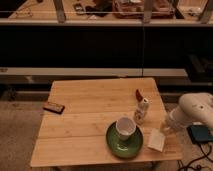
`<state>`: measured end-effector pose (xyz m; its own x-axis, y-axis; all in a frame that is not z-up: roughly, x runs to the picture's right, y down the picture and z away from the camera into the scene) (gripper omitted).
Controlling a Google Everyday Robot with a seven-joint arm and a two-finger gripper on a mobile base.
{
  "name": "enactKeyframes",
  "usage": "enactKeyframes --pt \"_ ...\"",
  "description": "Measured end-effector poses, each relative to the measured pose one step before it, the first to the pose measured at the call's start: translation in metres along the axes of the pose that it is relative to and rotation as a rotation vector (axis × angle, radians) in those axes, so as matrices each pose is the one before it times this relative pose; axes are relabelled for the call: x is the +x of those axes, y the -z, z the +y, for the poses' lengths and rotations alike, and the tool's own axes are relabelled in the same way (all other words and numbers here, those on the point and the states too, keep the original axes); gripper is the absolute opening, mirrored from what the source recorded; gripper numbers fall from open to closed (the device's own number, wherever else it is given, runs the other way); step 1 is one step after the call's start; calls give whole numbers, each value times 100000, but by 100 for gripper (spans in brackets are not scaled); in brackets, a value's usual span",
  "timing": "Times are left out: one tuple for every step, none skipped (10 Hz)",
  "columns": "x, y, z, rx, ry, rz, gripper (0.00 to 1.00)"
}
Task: Place the white sponge in the ceramic cup
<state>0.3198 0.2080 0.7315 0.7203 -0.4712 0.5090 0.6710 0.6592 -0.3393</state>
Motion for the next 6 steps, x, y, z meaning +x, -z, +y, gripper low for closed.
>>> enactKeyframes --pt "121 1300 170 1773 -1065 1504 0" --pt "133 865 -119 1769 -1185 1251 0" --pt "112 979 -434 2468 -2493 1334 0" --pt "-161 1068 -1074 2245 -1014 1210 0" --pt "-334 736 -1056 884 714 921 0" --pt "-390 393 -893 -217 1596 712 0"
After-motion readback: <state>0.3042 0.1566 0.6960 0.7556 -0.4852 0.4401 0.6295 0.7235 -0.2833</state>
